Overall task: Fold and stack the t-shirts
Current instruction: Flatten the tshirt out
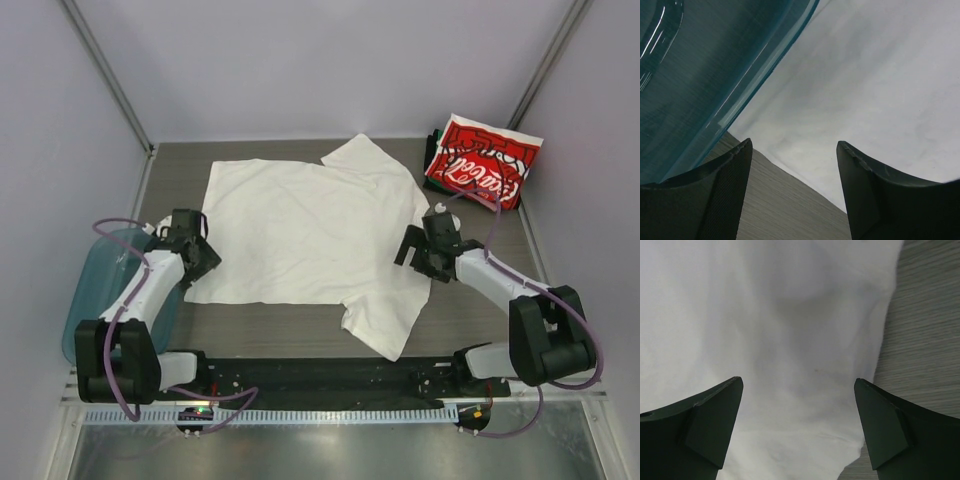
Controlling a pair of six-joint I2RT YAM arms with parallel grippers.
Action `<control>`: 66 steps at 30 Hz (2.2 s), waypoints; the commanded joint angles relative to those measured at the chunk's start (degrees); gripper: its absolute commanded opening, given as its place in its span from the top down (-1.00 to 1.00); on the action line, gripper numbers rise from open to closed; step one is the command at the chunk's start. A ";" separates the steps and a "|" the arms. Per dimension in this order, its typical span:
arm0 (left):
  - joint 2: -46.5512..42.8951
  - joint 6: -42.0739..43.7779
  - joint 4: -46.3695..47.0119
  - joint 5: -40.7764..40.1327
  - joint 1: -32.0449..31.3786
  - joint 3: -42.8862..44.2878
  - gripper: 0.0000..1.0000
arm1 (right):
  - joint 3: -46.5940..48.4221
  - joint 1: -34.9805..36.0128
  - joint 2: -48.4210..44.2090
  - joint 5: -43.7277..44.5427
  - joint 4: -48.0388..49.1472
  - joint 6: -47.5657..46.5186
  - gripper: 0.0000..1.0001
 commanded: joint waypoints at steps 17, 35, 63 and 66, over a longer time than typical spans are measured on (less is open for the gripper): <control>-12.52 -8.05 2.45 15.11 -13.55 7.09 -0.36 | -0.24 -7.79 -9.14 3.25 -8.83 0.38 -0.99; -23.87 -40.05 48.43 26.60 -40.82 16.07 -0.99 | -0.69 10.75 -19.09 2.26 -13.14 14.79 -0.95; -28.44 -44.63 46.60 19.48 -41.35 20.29 -0.99 | -7.27 40.20 -18.89 13.52 -29.75 41.34 -0.96; -27.91 -45.25 48.10 19.74 -41.35 20.12 -0.99 | -9.02 40.90 -20.65 12.56 -28.97 42.83 -0.96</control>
